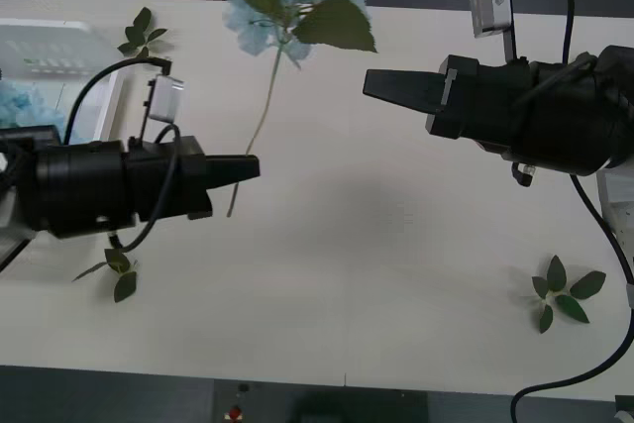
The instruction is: Put the red flowers into the right box and the blue flowers into the left box
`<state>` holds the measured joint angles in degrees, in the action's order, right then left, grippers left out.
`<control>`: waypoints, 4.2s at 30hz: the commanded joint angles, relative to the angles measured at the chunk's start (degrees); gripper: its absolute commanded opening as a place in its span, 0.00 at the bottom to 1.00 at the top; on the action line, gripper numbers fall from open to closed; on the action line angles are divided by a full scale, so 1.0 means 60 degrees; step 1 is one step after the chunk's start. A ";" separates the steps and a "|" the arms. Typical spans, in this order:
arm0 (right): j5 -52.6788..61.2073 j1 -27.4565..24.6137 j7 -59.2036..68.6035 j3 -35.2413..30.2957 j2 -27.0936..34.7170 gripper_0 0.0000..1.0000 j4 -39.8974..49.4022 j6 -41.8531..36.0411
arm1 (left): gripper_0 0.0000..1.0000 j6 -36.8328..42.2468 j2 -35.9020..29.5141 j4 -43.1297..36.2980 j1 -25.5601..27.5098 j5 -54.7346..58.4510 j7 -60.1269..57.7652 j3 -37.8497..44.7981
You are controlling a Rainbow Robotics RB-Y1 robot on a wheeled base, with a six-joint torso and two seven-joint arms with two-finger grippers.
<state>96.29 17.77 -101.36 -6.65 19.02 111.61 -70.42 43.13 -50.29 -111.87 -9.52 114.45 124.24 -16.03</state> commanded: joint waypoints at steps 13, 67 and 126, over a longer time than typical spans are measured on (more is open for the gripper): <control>0.0138 -0.0589 0.0092 -0.1192 0.1282 1.00 0.0237 -0.0436 | 0.00 0.1205 0.0091 0.0583 0.4238 0.1579 0.0006 0.5249; 0.0490 0.0026 -0.8940 -0.4927 0.5237 1.00 -0.5564 -0.5446 | 0.89 0.2479 0.0106 0.6560 0.2129 0.2926 0.1734 0.4780; 0.2043 0.0363 -0.8940 -0.3667 0.4432 1.00 -0.5476 -0.5373 | 1.00 0.2523 -0.0348 0.3645 -0.1152 -0.8631 -0.5180 0.1572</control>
<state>108.37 18.97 -154.71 -28.52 44.88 77.46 -102.69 58.79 -51.40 -89.80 -13.45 64.24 96.67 -5.89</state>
